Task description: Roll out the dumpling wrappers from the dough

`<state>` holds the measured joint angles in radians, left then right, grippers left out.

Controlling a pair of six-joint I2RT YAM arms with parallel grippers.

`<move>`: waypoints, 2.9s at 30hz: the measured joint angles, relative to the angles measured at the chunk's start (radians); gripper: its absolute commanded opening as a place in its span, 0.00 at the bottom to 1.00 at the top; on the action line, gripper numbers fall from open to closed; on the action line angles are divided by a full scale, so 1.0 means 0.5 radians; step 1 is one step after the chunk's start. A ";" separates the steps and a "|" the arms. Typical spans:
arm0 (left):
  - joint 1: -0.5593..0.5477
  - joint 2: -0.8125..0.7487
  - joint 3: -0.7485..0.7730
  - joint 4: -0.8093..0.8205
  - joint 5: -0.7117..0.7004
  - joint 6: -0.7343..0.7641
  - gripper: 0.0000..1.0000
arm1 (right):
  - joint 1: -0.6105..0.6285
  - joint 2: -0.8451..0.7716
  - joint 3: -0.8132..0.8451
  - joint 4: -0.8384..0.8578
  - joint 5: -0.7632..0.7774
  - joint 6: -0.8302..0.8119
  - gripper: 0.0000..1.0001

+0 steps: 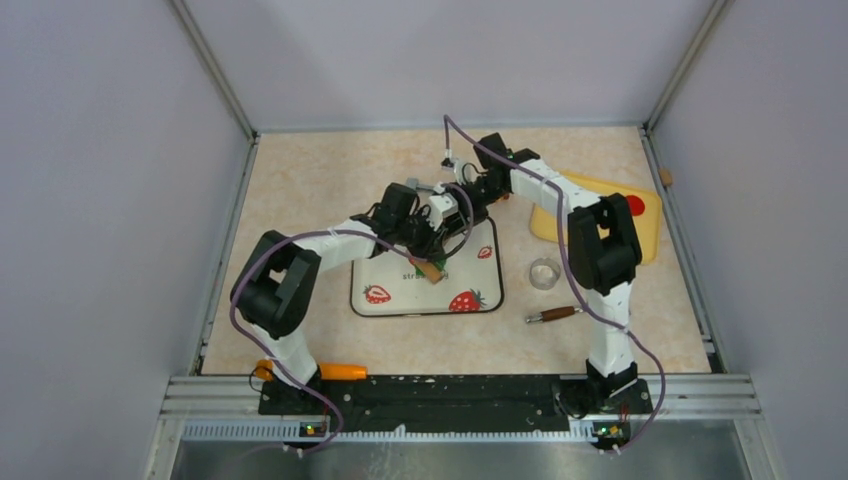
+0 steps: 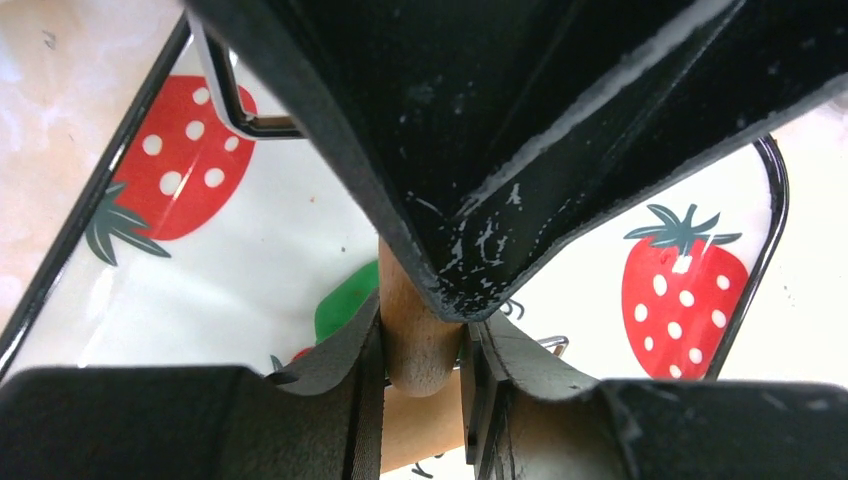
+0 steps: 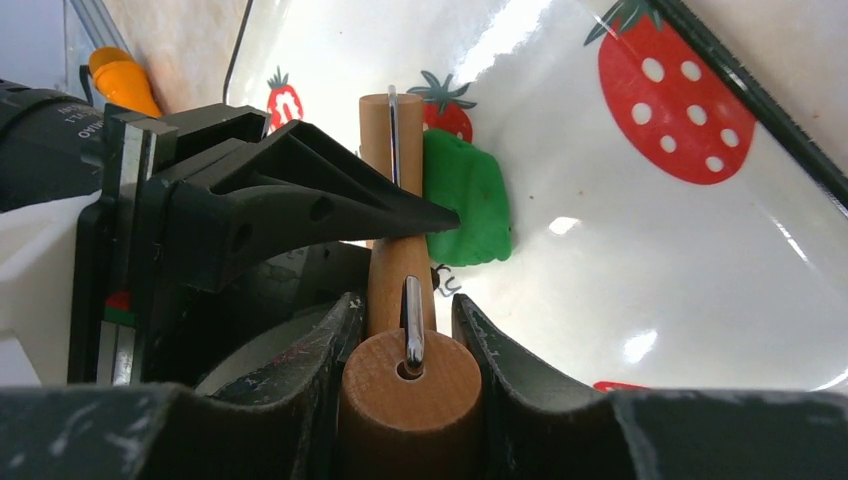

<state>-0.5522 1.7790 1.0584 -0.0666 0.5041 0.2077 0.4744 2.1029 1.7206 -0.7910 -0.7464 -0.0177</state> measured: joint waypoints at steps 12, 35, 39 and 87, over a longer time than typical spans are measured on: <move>0.100 -0.190 -0.168 -0.155 0.051 -0.021 0.00 | 0.132 0.069 0.076 -0.007 -0.072 0.047 0.00; 0.082 0.110 0.194 -0.111 0.102 0.042 0.00 | -0.008 0.043 0.166 -0.030 0.097 0.000 0.00; 0.090 0.080 0.140 -0.098 0.105 0.029 0.00 | 0.013 0.055 0.158 -0.016 0.080 0.005 0.00; 0.246 0.186 0.090 0.175 0.513 -0.182 0.00 | 0.072 0.093 0.316 -0.139 0.326 0.153 0.00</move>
<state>-0.4290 1.8721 1.1034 0.0212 0.7605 0.1165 0.5106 2.1494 1.8786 -0.8604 -0.5835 0.0586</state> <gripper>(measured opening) 0.320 0.329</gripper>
